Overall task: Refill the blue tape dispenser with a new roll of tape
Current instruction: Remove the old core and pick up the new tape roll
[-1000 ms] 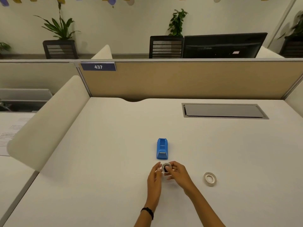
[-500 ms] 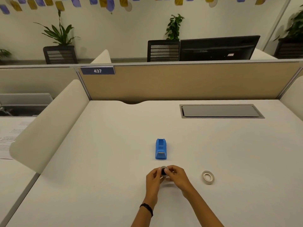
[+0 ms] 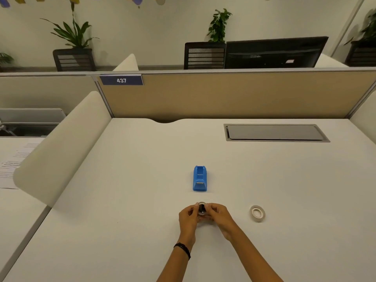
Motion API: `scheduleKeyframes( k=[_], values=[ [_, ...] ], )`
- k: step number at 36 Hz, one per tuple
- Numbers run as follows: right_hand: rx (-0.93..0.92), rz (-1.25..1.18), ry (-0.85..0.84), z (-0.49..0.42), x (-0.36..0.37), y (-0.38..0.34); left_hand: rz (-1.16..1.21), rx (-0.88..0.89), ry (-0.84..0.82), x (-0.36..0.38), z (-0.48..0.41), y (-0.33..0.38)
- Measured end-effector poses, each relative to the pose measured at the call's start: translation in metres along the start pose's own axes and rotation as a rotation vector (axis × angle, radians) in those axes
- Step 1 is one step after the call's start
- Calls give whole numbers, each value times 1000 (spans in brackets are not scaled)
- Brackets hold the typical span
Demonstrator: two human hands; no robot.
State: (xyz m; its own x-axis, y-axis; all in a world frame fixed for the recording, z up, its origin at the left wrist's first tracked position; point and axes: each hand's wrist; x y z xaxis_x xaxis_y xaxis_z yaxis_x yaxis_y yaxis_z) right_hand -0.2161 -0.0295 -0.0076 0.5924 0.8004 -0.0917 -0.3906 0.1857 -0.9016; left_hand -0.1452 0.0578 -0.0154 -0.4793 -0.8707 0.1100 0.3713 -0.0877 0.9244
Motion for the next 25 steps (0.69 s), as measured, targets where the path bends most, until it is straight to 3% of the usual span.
scheduleKeyframes(
  k=[9,14,25],
  values=[
    [15,9,99,-3,5,1,59,-24,32,-1,3,2],
    [-91,113,182,-5,7,-1,94,-37,74,-1,4,2],
    [-200,208,157,-2,10,1,78,-24,73,-3,1,-2]
  ],
)
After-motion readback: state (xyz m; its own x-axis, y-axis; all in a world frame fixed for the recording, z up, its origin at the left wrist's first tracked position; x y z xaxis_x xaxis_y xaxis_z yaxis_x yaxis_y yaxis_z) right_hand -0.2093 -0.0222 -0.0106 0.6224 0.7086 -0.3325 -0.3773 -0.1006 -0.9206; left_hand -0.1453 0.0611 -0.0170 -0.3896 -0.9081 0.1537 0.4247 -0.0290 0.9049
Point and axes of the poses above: each hand's wrist, its own z-axis away from the middle knuckle, its own x-axis out of the palm, y = z × x, and after that the axes turned 4 degrees about z, right-handed
